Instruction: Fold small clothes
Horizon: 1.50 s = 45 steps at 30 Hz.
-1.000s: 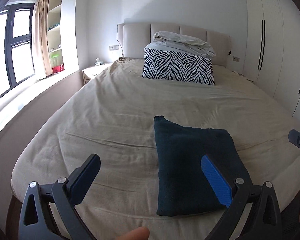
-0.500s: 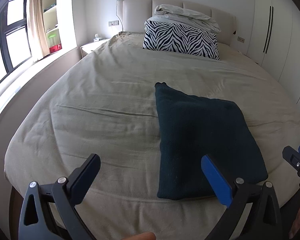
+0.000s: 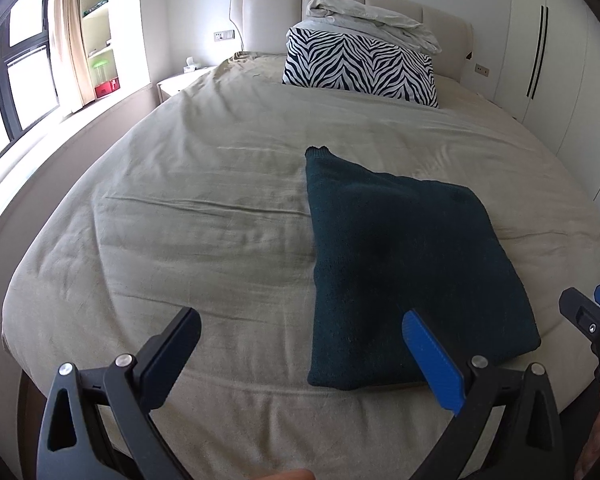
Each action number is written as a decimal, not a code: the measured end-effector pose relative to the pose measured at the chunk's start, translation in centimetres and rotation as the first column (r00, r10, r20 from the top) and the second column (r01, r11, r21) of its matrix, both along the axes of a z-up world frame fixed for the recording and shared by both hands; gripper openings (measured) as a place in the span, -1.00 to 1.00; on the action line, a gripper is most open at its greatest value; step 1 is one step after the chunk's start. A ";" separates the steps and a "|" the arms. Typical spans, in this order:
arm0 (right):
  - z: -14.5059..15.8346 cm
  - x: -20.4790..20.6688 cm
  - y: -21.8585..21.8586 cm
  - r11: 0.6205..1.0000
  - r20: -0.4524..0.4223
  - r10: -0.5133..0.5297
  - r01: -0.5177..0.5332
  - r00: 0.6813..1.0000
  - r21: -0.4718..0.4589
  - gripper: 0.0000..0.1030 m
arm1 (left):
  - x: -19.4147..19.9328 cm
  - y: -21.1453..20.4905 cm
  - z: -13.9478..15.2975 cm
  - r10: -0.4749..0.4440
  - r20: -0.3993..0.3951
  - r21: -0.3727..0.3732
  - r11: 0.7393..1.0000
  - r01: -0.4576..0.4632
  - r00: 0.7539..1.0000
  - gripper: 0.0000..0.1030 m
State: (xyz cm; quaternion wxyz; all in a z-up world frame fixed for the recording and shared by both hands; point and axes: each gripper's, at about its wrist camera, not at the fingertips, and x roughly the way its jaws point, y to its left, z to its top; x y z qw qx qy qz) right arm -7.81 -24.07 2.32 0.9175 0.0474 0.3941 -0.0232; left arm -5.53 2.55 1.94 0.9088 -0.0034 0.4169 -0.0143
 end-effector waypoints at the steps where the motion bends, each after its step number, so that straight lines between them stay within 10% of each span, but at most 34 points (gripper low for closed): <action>1: 0.0 0.0 0.0 1.000 -0.001 0.000 0.000 1.000 0.000 1.00 | 0.0 0.0 0.0 0.000 0.000 0.000 1.000 0.000 1.000 1.00; 45: -0.7 0.2 0.1 1.000 -0.030 0.009 -0.009 1.000 -0.001 1.00 | 0.1 -0.1 -0.7 0.001 -0.016 -0.012 1.000 -0.001 1.000 1.00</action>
